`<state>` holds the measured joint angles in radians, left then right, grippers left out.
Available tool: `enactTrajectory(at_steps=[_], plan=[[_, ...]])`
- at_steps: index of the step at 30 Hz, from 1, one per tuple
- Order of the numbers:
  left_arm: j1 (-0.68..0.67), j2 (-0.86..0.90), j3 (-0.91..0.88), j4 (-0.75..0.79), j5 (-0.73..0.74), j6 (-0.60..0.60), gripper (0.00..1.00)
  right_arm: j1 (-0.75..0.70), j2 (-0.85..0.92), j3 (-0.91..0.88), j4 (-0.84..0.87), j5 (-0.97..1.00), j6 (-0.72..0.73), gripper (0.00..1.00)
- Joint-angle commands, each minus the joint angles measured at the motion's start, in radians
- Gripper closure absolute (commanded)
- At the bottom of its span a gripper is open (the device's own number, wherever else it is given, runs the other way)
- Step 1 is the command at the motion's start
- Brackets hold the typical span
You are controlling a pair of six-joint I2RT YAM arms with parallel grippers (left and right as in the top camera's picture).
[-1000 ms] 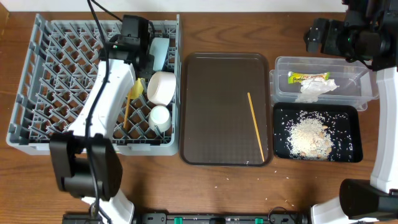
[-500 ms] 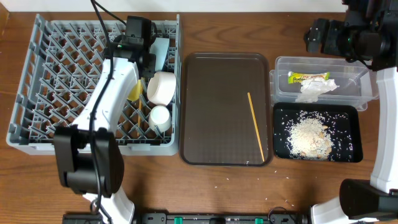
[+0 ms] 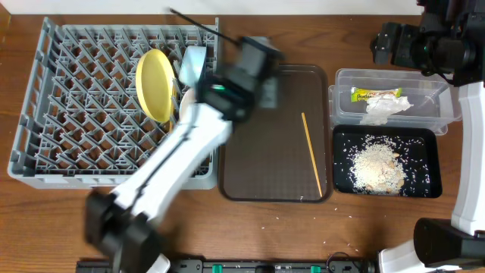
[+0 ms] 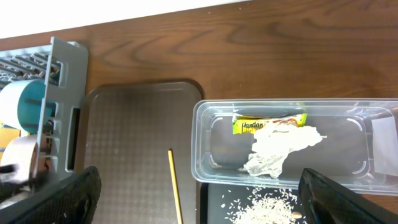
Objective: Sort waste into correct bins and load items into the dishwasher
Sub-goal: 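Release the chopstick and move the left gripper back to the tray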
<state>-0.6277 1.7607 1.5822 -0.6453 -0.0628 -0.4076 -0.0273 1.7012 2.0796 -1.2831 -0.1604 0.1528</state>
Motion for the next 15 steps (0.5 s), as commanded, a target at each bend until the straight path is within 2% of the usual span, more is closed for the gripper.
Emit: enactTrajectory(at_steps=[1, 5, 9, 12, 15], plan=[[-0.085, 0.14, -0.01, 0.062, 0.022, -0.112, 0.32, 0.008, 0.002, -0.002, -0.001, -0.002, 0.011, 0.01], [-0.133, 0.275, -0.01, 0.204, -0.013, -0.143, 0.32, 0.008, 0.002, -0.002, -0.001, -0.002, 0.011, 0.01], [-0.144, 0.35, -0.01, 0.214, -0.061, -0.234, 0.37, 0.008, 0.002, -0.002, -0.001, -0.002, 0.011, 0.01], [-0.145, 0.386, -0.01, 0.224, -0.06, -0.304, 0.37, 0.008, 0.002, -0.002, -0.001, -0.002, 0.011, 0.01], [-0.159, 0.414, -0.01, 0.26, -0.061, -0.309, 0.37, 0.008, 0.002, -0.002, -0.001, -0.002, 0.011, 0.01]])
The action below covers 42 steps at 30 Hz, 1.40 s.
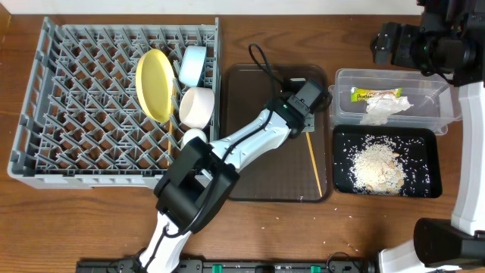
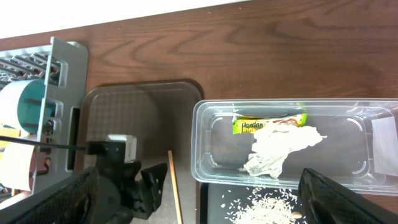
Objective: Sort waste into correct bins and load items into the dishwasher
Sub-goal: 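Release the chopstick and move the left gripper back to the tray, then grasp the remaining wooden chopstick on the tray with the left gripper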
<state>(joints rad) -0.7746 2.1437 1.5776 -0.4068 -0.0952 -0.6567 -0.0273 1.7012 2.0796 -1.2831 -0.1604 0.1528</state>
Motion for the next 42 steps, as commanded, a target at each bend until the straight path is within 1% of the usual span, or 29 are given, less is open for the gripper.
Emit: enactTrajectory(at_steps=[1, 7, 13, 15, 16, 19, 21, 26, 28, 34, 36, 40, 42], plan=[[-0.021, 0.04, -0.005, 0.035, -0.028, -0.059, 0.37, 0.008, 0.002, -0.002, -0.001, -0.002, 0.011, 0.01], [-0.047, 0.098, -0.005, 0.049, -0.029, -0.026, 0.37, 0.008, 0.002, -0.002, -0.001, -0.001, 0.011, 0.01], [-0.045, 0.128, -0.005, 0.045, -0.028, -0.026, 0.37, 0.008, 0.002, -0.002, -0.001, -0.002, 0.011, 0.01], [-0.043, 0.128, -0.005, 0.023, -0.052, -0.025, 0.37, 0.008, 0.002, -0.002, -0.001, -0.002, 0.011, 0.01], [-0.04, 0.128, -0.005, 0.006, -0.089, -0.026, 0.37, 0.008, 0.002, -0.002, -0.001, -0.002, 0.011, 0.01], [-0.04, 0.128, -0.005, 0.002, -0.121, -0.025, 0.38, 0.008, 0.002, -0.002, -0.001, -0.002, 0.011, 0.01], [-0.04, 0.128, -0.005, 0.014, -0.135, 0.021, 0.41, 0.008, 0.003, -0.002, -0.001, -0.002, 0.011, 0.01], [-0.048, 0.128, -0.005, 0.02, -0.135, 0.106, 0.42, 0.008, 0.002, -0.002, -0.001, -0.002, 0.011, 0.01], [-0.056, 0.128, -0.005, 0.021, -0.143, 0.122, 0.43, 0.008, 0.002, -0.002, -0.001, -0.002, 0.011, 0.01], [-0.106, 0.128, -0.005, 0.02, -0.244, 0.19, 0.43, 0.008, 0.002, -0.002, -0.001, -0.002, 0.011, 0.01], [-0.113, 0.128, -0.005, 0.013, -0.243, 0.212, 0.43, 0.008, 0.002, -0.002, -0.001, -0.002, 0.011, 0.01], [-0.108, 0.128, -0.005, -0.024, -0.243, 0.211, 0.42, 0.008, 0.002, -0.002, -0.001, -0.002, 0.011, 0.01], [-0.098, 0.128, -0.005, -0.026, -0.212, 0.21, 0.5, 0.008, 0.002, -0.002, -0.001, -0.002, 0.011, 0.01]])
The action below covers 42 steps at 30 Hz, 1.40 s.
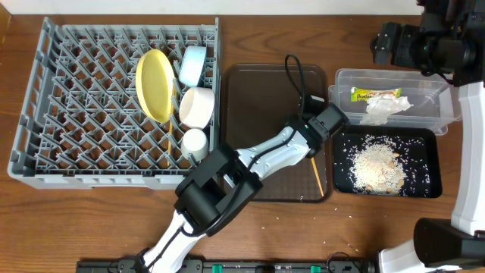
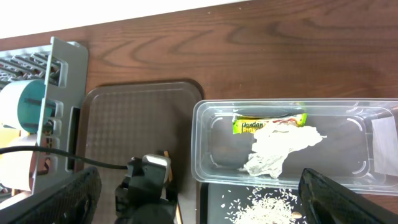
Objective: Sort waste into correct bins and load items into the dishwasher
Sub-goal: 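Grasp the remaining wooden chopstick on the tray with the left gripper, then carry the chopstick left and insert it into the dish rack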
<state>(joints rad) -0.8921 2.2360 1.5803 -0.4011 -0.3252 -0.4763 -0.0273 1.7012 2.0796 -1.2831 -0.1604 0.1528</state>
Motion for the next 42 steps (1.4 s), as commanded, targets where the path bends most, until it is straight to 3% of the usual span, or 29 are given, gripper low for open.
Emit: enactTrajectory(at_steps=[1, 7, 17, 21, 25, 32, 36, 42], plan=[[0.024, 0.036, -0.007, -0.03, 0.052, 0.026, 0.59, 0.008, 0.002, -0.002, -0.001, -0.002, 0.011, 0.01], [0.027, 0.036, -0.005, -0.015, 0.098, 0.026, 0.92, 0.008, 0.002, -0.002, -0.001, -0.002, 0.011, 0.01], [0.05, 0.011, 0.024, 0.006, 0.097, 0.028, 0.92, 0.008, 0.002, -0.002, -0.001, -0.002, 0.011, 0.01], [0.086, -0.09, 0.026, -0.026, 0.111, 0.06, 0.92, 0.008, 0.002, -0.002, -0.001, -0.002, 0.011, 0.01], [0.15, -0.274, 0.026, -0.16, 0.183, 0.178, 0.92, 0.008, 0.002, -0.002, -0.001, -0.002, 0.011, 0.01], [0.386, -0.64, 0.026, -0.408, 0.172, 0.332, 0.92, 0.008, 0.002, -0.002, -0.001, -0.002, 0.011, 0.01], [0.514, -0.666, 0.023, -0.532, 0.061, 0.354, 0.92, 0.008, 0.002, -0.002, -0.001, -0.002, 0.011, 0.01], [0.628, -0.621, -0.037, -0.537, 0.062, 0.444, 0.92, 0.008, 0.002, -0.002, -0.001, -0.002, 0.011, 0.01]])
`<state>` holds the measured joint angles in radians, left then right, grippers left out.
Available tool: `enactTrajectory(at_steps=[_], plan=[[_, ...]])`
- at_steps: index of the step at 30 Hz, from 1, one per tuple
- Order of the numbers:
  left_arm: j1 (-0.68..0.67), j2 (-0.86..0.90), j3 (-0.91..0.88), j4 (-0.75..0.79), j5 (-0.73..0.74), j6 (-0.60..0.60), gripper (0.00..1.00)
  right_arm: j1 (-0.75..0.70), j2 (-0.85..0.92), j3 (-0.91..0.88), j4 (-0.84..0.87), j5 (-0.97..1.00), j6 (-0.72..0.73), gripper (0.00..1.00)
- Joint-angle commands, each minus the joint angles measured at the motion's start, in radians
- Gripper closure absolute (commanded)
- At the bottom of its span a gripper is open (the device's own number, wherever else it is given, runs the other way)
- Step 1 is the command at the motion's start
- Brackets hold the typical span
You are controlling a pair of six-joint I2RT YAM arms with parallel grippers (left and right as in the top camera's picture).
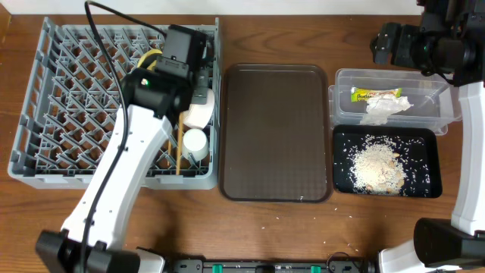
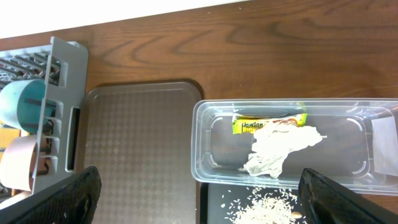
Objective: Sort waste into correct bins and load items into the dishwasher
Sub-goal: 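Carry the chopstick left and insert it into the dish rack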
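Observation:
The brown tray [image 1: 274, 133] is bare. A yellow chopstick [image 1: 179, 148] stands in the right part of the grey dish rack [image 1: 45, 98], next to two white cups [image 1: 195, 142]. Its top end runs up under my left gripper [image 1: 188, 102], which hangs over the rack and seems shut on it; the fingers are mostly hidden by the wrist. A yellow plate [image 1: 144, 59] peeks out behind the arm. My right gripper [image 2: 199, 202] hovers high at the far right, open and empty, above the clear bin [image 2: 286, 146].
The clear bin [image 1: 394, 95] holds a green wrapper [image 2: 268, 123] and a crumpled tissue [image 2: 277, 149]. Below it a black bin [image 1: 386, 161] holds rice. A teal cup [image 2: 23, 102] sits in the rack. Rice grains are scattered on the wood near the front edge.
My left gripper was at the chopstick on the right side of the tray; now it is over the dish rack with the chopstick standing in the rack. The tray is bare. The right arm is unchanged.
My left arm was first a blur at the rack's right edge, with the chopstick lying on the tray. Then it reached across the tray toward the chopstick, then sat on it. Now the chopstick is in the rack under my left gripper.

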<state>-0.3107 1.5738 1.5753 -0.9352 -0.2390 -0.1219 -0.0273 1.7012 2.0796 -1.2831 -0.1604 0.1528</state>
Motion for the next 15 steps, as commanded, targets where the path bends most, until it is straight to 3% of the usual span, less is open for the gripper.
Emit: enactTrajectory(at_steps=[1, 8, 15], plan=[[0.062, 0.056, -0.034, -0.003, -0.025, 0.104, 0.92, 0.008, 0.002, -0.002, -0.001, -0.002, 0.011, 0.01], [0.171, 0.192, -0.034, 0.051, -0.024, 0.155, 0.92, 0.008, 0.003, -0.002, -0.001, -0.002, 0.011, 0.01], [0.188, 0.25, -0.034, 0.146, -0.024, 0.155, 0.89, 0.008, 0.003, -0.002, -0.001, -0.002, 0.011, 0.01]])
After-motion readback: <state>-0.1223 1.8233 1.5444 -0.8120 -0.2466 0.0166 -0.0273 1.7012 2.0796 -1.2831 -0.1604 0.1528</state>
